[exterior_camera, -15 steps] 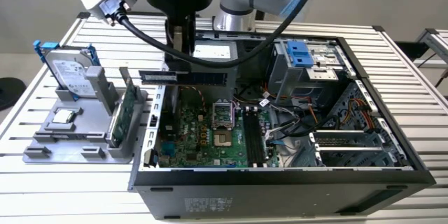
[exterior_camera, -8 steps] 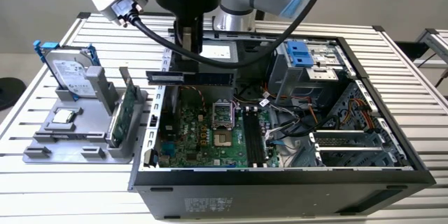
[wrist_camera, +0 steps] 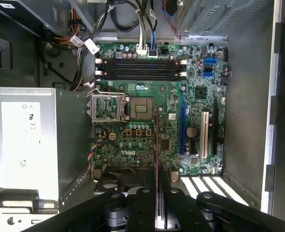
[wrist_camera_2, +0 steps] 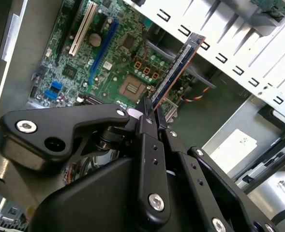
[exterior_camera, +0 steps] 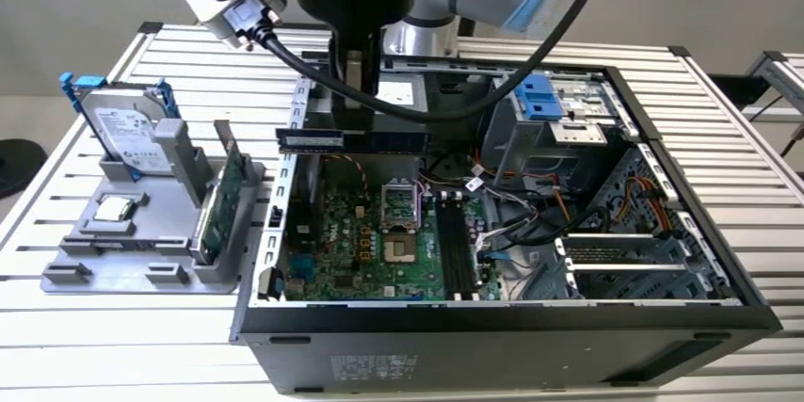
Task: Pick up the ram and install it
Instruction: 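Pick up the ram and move it above insertion slot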
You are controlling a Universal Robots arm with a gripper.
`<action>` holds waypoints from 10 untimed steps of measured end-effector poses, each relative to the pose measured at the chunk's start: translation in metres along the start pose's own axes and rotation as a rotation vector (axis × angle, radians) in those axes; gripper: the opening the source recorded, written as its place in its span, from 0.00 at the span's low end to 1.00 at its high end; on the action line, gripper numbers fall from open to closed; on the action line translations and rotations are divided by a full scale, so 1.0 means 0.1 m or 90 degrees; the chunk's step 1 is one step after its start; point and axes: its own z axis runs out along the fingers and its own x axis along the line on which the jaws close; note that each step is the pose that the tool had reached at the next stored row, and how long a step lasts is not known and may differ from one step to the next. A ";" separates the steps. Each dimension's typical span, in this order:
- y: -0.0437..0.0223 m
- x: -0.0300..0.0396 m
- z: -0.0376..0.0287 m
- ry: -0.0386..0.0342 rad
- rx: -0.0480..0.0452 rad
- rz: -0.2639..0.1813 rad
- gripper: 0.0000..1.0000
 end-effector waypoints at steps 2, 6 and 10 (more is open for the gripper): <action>0.028 0.002 0.003 -0.0001 0.0000 0.000 0.00; 0.083 0.004 0.007 -0.0004 0.0000 0.000 0.00; 0.139 0.007 0.012 -0.0007 0.0000 0.000 0.00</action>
